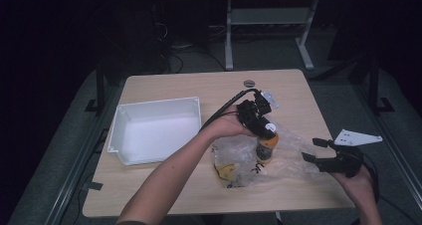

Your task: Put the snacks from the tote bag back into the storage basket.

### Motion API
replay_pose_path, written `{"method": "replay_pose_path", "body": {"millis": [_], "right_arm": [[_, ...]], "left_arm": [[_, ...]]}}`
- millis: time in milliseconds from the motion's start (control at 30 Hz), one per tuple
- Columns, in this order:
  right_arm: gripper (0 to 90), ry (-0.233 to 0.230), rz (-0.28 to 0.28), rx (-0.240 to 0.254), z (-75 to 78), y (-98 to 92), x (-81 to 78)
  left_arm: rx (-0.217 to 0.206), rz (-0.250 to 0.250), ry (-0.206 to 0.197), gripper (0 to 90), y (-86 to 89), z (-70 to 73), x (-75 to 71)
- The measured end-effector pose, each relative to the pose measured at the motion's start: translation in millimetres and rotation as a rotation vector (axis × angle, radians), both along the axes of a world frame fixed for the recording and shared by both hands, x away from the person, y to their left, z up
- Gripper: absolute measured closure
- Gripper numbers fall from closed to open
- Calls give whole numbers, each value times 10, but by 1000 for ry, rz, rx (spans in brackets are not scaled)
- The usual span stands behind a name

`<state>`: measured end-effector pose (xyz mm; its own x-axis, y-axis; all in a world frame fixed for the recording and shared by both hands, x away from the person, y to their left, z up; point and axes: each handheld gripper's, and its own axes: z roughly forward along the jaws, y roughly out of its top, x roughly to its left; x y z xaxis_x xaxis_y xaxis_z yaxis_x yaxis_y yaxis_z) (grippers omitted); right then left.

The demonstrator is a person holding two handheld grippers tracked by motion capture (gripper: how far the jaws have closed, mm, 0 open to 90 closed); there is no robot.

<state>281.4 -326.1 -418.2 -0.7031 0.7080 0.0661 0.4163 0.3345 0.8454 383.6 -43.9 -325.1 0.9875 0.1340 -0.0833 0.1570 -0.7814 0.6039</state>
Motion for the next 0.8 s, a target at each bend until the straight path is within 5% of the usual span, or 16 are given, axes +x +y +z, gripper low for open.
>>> {"method": "replay_pose_path", "body": {"millis": [567, 800], "right_arm": [[293, -30, -3, -5, 34, -8, -39], [293, -33, -14, -5, 33, -27, -50]], "left_arm": [[29, -44, -58, 586, -27, 58, -46], [38, -42, -52, 590, -40, 66, -49]]}}
